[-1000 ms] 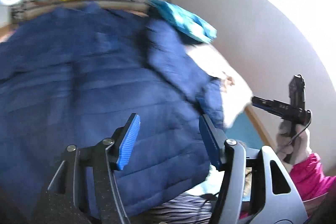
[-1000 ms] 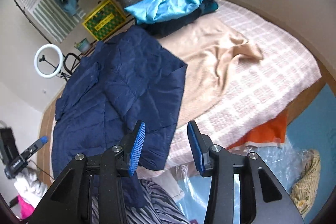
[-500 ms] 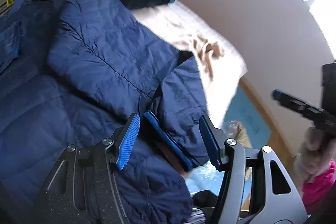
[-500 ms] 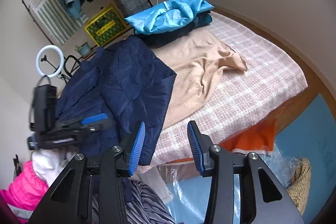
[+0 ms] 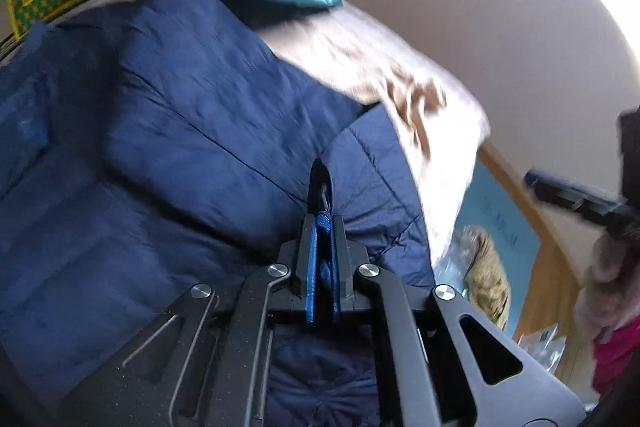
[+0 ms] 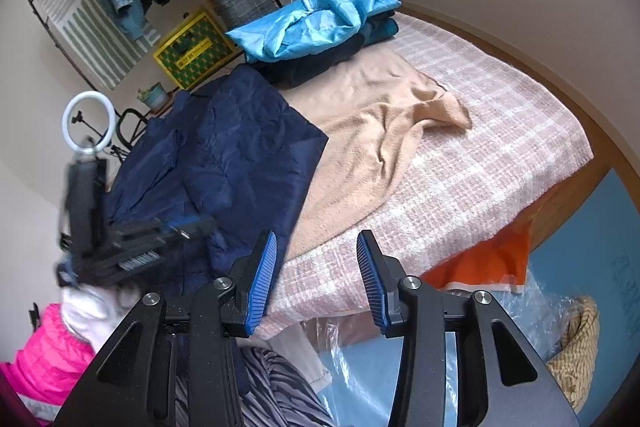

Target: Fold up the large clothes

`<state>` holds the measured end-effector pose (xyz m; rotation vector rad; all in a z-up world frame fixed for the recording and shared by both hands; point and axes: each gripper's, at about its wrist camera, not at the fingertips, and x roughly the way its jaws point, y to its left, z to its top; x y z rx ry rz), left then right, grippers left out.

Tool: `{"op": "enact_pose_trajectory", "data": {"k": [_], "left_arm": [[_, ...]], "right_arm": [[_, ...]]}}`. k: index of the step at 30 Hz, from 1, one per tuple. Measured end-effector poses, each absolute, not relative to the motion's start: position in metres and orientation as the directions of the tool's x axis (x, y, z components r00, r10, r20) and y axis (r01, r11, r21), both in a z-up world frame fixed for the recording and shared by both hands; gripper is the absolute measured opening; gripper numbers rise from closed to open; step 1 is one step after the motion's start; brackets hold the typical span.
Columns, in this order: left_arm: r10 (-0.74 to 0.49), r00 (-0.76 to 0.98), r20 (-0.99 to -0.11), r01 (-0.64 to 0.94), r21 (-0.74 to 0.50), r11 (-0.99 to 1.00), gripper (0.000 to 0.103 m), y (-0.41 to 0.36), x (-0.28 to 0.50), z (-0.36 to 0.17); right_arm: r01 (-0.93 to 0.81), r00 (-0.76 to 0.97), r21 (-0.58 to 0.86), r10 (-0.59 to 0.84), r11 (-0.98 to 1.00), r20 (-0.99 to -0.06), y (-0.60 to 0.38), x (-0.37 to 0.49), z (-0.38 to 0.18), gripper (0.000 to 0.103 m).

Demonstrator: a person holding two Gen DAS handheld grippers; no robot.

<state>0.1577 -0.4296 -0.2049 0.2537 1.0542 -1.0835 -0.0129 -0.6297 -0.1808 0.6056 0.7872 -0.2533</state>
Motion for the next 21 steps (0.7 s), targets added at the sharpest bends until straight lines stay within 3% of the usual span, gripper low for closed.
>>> {"op": "enact_pose_trajectory", "data": {"k": [11, 21], "left_arm": [[-0.573, 0.333, -0.749, 0.712, -0.198, 0.673, 0.003, -0.3, 0.256, -0.137], [-0.33, 0.522, -0.786, 0.46, -0.066, 0.885, 0.003, -0.188, 0.373, -0.162]], "right_arm": [[0.341, 0.67, 0.373, 0.056, 0.863, -0.74, -0.597, 0.051, -0.186, 0.042], [0.2, 0.628, 0.304, 0.116, 0.932, -0.77, -0.547, 0.166, -0.204, 0.042]]}}
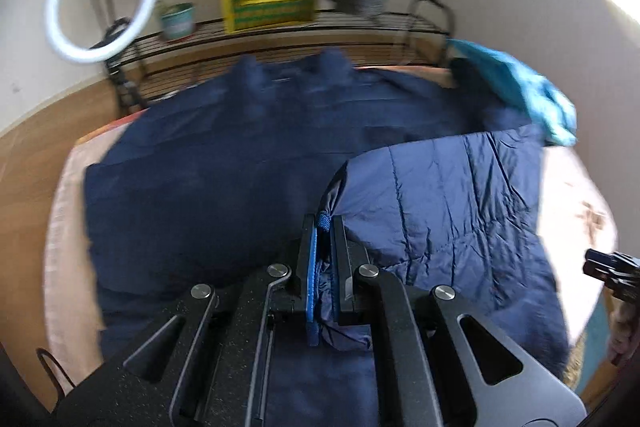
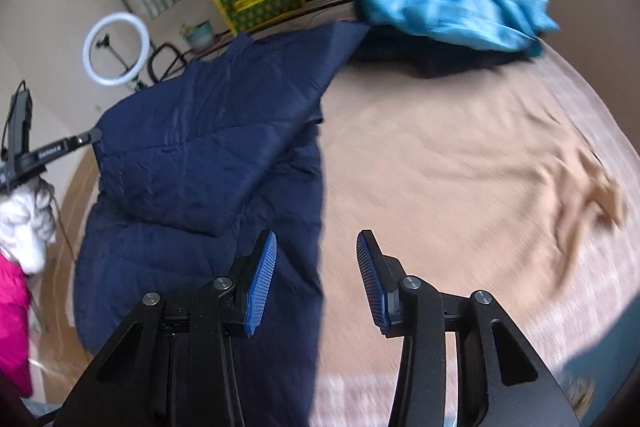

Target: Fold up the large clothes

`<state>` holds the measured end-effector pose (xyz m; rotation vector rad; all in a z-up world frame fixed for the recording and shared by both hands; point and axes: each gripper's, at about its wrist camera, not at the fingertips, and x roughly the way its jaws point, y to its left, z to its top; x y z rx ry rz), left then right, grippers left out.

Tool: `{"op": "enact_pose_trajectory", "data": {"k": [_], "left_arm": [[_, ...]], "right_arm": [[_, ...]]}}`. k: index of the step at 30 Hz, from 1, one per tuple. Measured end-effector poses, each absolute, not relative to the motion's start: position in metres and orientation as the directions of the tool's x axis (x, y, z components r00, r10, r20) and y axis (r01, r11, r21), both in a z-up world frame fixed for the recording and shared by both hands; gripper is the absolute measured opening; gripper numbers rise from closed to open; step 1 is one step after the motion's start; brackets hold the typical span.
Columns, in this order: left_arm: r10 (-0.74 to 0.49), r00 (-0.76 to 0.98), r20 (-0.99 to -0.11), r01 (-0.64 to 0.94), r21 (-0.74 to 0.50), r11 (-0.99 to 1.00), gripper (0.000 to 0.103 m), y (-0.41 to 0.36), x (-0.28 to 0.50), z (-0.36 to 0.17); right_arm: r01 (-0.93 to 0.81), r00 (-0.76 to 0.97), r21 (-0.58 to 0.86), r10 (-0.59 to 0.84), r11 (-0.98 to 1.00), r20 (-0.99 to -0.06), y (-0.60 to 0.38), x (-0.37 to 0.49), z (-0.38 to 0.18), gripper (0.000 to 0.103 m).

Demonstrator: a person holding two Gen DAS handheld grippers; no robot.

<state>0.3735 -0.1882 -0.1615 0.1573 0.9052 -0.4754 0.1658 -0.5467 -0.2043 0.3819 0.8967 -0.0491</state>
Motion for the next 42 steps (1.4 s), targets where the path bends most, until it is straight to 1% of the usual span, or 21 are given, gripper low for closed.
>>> {"op": "enact_pose_trajectory", "data": {"k": [4, 8, 12, 14, 16, 23, 27, 28, 30, 31, 33, 35, 36, 40, 42], "left_arm": [[-0.253, 0.543, -0.8, 0.405, -0.014, 0.914, 0.003, -0.172, 0.403, -0.178], [-0.172, 0.579, -0.797, 0.369, 0.068, 0.927, 0.003, -0.17, 0.425, -0.191], [-0.102, 0.6, -0.793, 0.338, 0.136, 0.931, 0.003, -0.162, 0.443, -0.198], [-0.075, 0.604, -0.793, 0.314, 0.15, 0.938, 0.003, -0.155, 0.455, -0.202], [-0.048, 0.608, -0.793, 0.285, 0.161, 0.945, 0.003, -0.148, 0.465, -0.206], [0.047, 0.568, -0.822, 0.191, 0.187, 0.964, 0.003, -0.128, 0.499, -0.229], [0.113, 0.585, -0.803, 0.178, 0.263, 0.948, 0.005, -0.133, 0.506, -0.238], [0.126, 0.586, -0.801, 0.164, 0.27, 0.949, 0.008, -0.132, 0.508, -0.239], [0.137, 0.58, -0.803, 0.144, 0.267, 0.953, 0.009, -0.131, 0.513, -0.241], [0.144, 0.576, -0.805, 0.138, 0.269, 0.953, 0.012, -0.131, 0.515, -0.242], [0.186, 0.568, -0.802, 0.107, 0.296, 0.949, 0.023, -0.13, 0.52, -0.241], [0.166, 0.573, -0.803, 0.102, 0.271, 0.957, 0.043, -0.127, 0.52, -0.235], [0.158, 0.58, -0.799, 0.097, 0.26, 0.961, 0.046, -0.125, 0.519, -0.231], [0.11, 0.62, -0.777, 0.113, 0.228, 0.967, 0.047, -0.112, 0.499, -0.202], [0.048, 0.645, -0.763, 0.147, 0.185, 0.972, 0.047, -0.099, 0.476, -0.182]], "right_arm": [[0.168, 0.603, 0.261, 0.111, 0.951, -0.79, -0.532, 0.204, -0.213, 0.042], [0.145, 0.568, 0.178, 0.065, 0.973, -0.82, -0.521, 0.241, -0.224, 0.042], [0.175, 0.529, 0.111, 0.002, 0.978, -0.849, -0.522, 0.263, -0.239, 0.042], [0.189, 0.515, 0.103, -0.009, 0.977, -0.857, -0.524, 0.267, -0.245, 0.042], [0.2, 0.508, 0.117, 0.0, 0.973, -0.861, -0.526, 0.267, -0.251, 0.038], [0.193, 0.518, 0.102, -0.013, 0.976, -0.856, -0.527, 0.26, -0.255, 0.037], [0.191, 0.515, 0.09, -0.022, 0.977, -0.857, -0.524, 0.262, -0.255, 0.037], [0.192, 0.514, 0.089, -0.023, 0.977, -0.857, -0.524, 0.262, -0.255, 0.037], [0.193, 0.512, 0.088, -0.024, 0.977, -0.858, -0.524, 0.267, -0.255, 0.037], [0.194, 0.512, 0.087, -0.025, 0.977, -0.859, -0.523, 0.268, -0.255, 0.037], [0.196, 0.509, 0.088, -0.025, 0.977, -0.861, -0.522, 0.27, -0.255, 0.037], [0.196, 0.505, 0.086, -0.025, 0.977, -0.863, -0.52, 0.271, -0.254, 0.037], [0.196, 0.502, 0.087, -0.024, 0.977, -0.864, -0.521, 0.271, -0.254, 0.037], [0.212, 0.496, 0.105, -0.014, 0.972, -0.868, -0.525, 0.273, -0.251, 0.037], [0.213, 0.526, 0.134, 0.002, 0.968, -0.851, -0.529, 0.268, -0.24, 0.037]]}}
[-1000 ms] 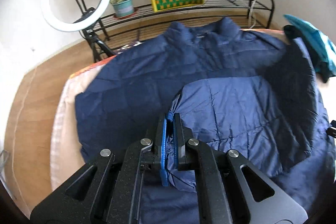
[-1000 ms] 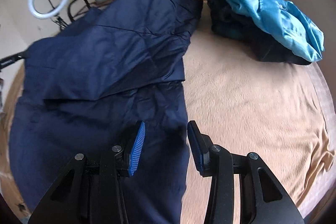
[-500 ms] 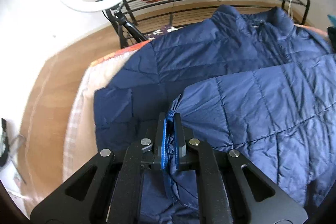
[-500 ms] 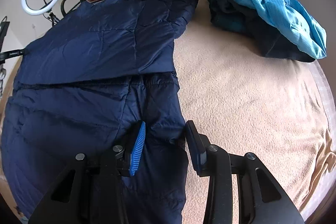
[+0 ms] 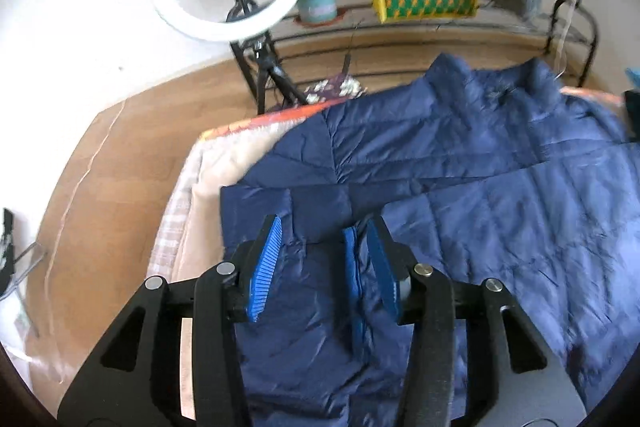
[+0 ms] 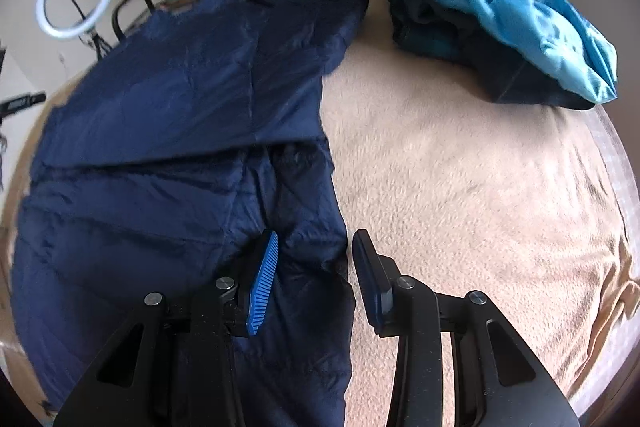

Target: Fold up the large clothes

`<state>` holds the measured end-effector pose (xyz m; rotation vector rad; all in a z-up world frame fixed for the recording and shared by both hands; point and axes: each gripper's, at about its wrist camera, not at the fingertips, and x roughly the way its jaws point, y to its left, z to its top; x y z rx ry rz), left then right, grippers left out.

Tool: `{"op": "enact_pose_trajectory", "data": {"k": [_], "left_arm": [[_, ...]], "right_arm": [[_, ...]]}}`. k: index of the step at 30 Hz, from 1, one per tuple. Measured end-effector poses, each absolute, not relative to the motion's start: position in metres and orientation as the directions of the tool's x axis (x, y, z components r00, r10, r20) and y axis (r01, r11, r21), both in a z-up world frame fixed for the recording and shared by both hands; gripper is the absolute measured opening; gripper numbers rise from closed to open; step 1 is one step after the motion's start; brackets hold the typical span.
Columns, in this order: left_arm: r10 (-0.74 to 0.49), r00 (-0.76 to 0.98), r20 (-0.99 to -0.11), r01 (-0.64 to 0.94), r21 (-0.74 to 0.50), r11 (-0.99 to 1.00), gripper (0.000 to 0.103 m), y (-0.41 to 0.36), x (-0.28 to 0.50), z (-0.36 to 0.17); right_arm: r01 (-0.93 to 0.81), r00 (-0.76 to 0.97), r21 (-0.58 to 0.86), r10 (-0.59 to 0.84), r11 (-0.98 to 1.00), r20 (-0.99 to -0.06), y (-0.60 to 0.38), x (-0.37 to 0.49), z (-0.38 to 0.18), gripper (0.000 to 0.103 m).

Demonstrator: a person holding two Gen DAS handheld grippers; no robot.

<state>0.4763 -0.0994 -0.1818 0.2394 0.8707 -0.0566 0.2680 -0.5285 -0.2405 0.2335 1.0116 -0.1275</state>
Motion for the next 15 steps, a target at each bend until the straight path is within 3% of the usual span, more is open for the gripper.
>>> {"op": "enact_pose_trajectory", "data": {"k": [5, 8, 15], "left_arm": [[-0.039, 0.661, -0.749, 0.221, 0.145, 0.964, 0.049, -0.06, 0.409, -0.151], [-0.064, 0.661, -0.747, 0.225, 0.115, 0.968, 0.061, -0.029, 0.367, -0.144], [-0.143, 0.597, -0.789, 0.193, -0.031, 0.981, 0.063, 0.047, 0.257, -0.152]], "right_arm": [[0.197, 0.553, 0.148, 0.014, 0.969, -0.833, -0.532, 0.252, -0.221, 0.037], [0.166, 0.571, 0.151, 0.03, 0.975, -0.82, -0.529, 0.23, -0.209, 0.037], [0.158, 0.625, 0.211, 0.068, 0.965, -0.777, -0.53, 0.155, -0.182, 0.038]]}}
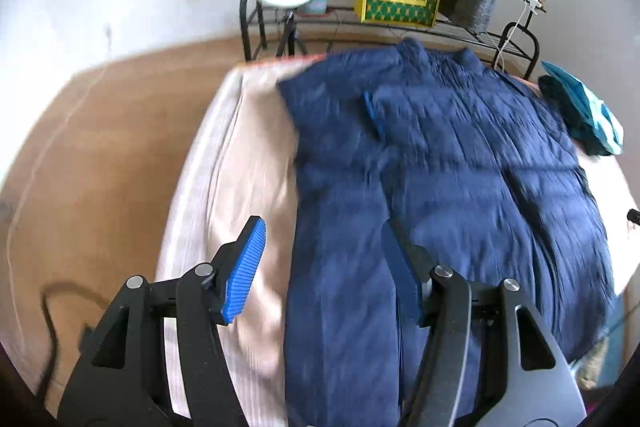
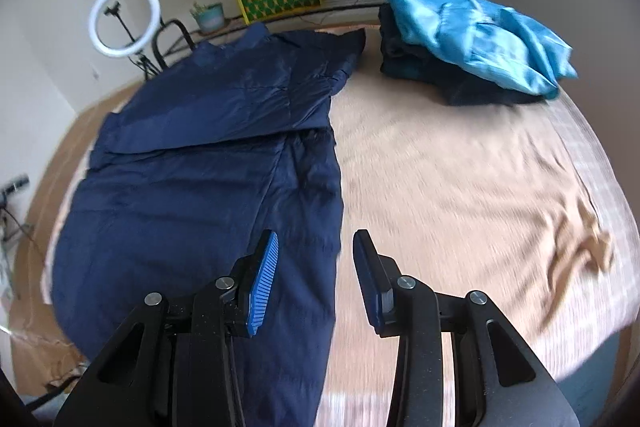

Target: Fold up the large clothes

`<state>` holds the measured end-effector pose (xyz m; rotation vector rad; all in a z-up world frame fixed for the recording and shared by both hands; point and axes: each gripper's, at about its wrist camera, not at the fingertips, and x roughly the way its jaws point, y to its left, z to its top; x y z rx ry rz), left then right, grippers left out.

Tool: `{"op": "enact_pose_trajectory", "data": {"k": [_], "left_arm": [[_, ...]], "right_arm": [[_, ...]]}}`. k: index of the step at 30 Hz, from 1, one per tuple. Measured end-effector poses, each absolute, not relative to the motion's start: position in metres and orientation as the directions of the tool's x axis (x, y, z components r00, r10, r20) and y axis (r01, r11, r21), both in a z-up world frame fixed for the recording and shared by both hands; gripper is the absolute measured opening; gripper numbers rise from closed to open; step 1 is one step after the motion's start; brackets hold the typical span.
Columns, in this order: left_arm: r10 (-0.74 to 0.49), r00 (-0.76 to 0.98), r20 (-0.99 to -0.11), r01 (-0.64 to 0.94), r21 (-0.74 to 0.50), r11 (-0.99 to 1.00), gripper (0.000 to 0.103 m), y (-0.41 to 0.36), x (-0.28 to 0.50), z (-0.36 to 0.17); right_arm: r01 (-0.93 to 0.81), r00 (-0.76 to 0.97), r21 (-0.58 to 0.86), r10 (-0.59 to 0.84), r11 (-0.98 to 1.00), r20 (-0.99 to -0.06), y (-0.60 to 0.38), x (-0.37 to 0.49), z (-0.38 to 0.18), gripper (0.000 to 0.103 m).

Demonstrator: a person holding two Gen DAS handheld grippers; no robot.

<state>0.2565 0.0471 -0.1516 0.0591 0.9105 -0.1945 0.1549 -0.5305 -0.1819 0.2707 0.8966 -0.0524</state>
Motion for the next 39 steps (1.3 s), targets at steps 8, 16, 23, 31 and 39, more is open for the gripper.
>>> {"op": "enact_pose_trajectory", "data": {"k": [8, 16, 23, 31, 39], "left_arm": [[-0.251, 0.502, -0.828, 0.121, -0.22, 0.968, 0.067, 0.103, 0.147, -0.197], [-0.346, 0.455, -0.82, -0.015, -0.396, 0.918, 0.067, 0.141, 0.106, -0.246], [-0.362, 0.488, -0.794, -0.074, -0.451, 0.889, 0.067, 0.172, 0.073, -0.237], [-0.359, 0.496, -0.791, -0.073, -0.449, 0.89, 0.072, 0.195, 0.064, -0.223], [-0.54, 0.373, -0.754, -0.094, -0.61, 0.787, 0.072, 0.156, 0.094, -0.294]], "right_arm": [[0.165, 0.674, 0.287, 0.105, 0.943, -0.731, -0.529, 0.056, -0.176, 0.059], [0.17, 0.598, 0.363, 0.196, 0.916, -0.777, -0.525, 0.01, -0.215, 0.059], [0.168, 0.551, 0.387, 0.239, 0.907, -0.799, -0.52, -0.004, -0.239, 0.059], [0.172, 0.562, 0.417, 0.259, 0.892, -0.785, -0.527, -0.011, -0.244, 0.059], [0.15, 0.521, 0.507, 0.368, 0.849, -0.77, -0.51, -0.007, -0.269, 0.061]]}}
